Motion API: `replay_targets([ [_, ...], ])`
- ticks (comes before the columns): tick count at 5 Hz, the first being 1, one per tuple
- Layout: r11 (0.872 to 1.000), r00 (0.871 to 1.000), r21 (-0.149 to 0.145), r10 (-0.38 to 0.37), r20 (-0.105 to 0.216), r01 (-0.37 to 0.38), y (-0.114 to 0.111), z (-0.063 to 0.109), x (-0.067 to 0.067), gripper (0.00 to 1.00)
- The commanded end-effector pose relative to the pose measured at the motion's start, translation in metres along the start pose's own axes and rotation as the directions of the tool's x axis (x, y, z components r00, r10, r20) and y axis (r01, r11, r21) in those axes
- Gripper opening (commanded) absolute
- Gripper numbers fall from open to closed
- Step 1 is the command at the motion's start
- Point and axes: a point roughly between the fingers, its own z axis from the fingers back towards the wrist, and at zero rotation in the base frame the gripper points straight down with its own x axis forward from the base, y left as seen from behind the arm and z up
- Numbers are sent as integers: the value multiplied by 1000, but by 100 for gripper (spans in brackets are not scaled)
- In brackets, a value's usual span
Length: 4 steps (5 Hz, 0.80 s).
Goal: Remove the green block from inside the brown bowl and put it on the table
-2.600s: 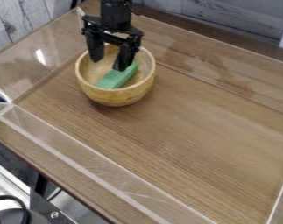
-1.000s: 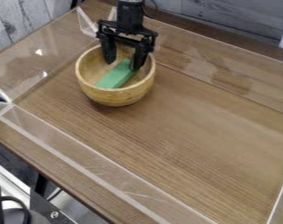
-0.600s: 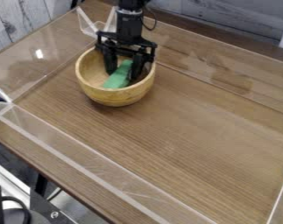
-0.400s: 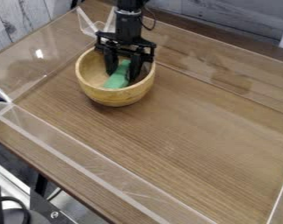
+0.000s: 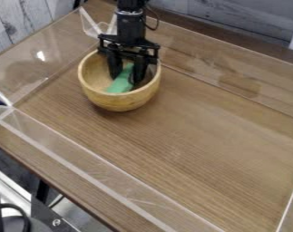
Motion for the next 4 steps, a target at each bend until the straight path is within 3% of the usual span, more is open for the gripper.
replay_targets([
  [1,1000,994,30,-14,104,11,8,33,1,0],
  [3,996,993,77,-49,109,41,3,48,1,0],
  [4,996,987,72,-54,152,43,0,66,-10,0],
])
